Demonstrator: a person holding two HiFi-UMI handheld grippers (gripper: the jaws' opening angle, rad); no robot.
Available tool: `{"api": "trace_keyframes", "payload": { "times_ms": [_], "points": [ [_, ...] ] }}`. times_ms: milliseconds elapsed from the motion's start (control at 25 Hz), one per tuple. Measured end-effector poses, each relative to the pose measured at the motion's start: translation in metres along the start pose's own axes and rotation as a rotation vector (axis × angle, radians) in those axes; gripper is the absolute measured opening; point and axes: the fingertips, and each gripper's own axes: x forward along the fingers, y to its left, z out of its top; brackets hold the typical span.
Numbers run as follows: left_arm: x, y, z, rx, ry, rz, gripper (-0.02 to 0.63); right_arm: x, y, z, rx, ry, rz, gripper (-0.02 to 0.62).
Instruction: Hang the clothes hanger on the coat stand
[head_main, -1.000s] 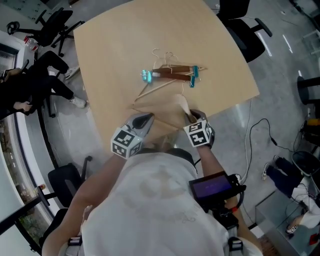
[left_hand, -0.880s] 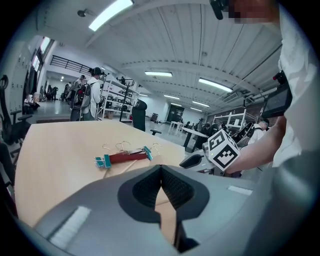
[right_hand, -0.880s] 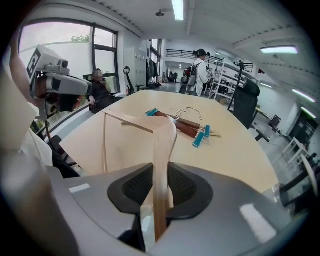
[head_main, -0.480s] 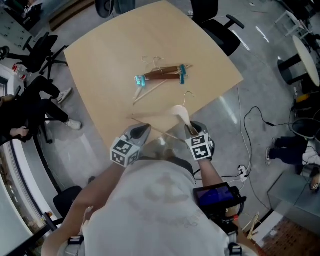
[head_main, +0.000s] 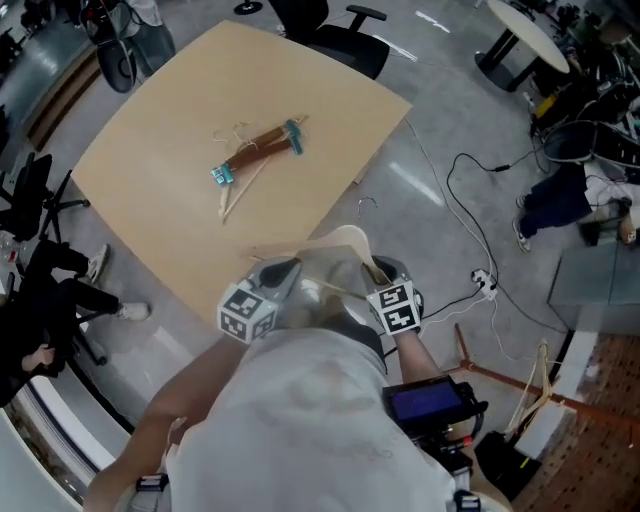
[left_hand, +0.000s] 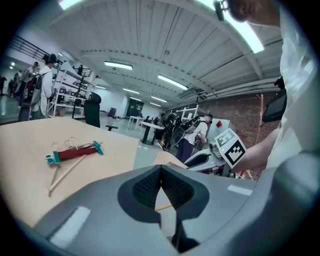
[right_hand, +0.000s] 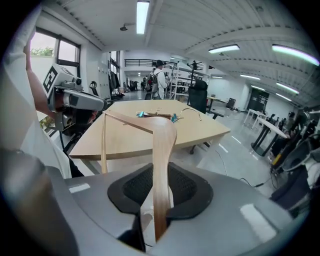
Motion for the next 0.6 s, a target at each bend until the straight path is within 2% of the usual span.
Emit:
{"api": "trace_keyframes", "payload": {
  "times_ms": [280, 600],
  "points": [
    [0.035, -0.054, 0.001, 0.063, 0.036, -0.202, 0.002, -0.061, -0.01, -0.058, 0.153, 0.016, -0.136, 0.104],
    [0.069, -0.12, -0.007, 0.124, 0.08, -0.368, 0.002, -0.12, -0.029, -0.115, 0.267, 0.029, -0.278, 0.104]
  ]
}}
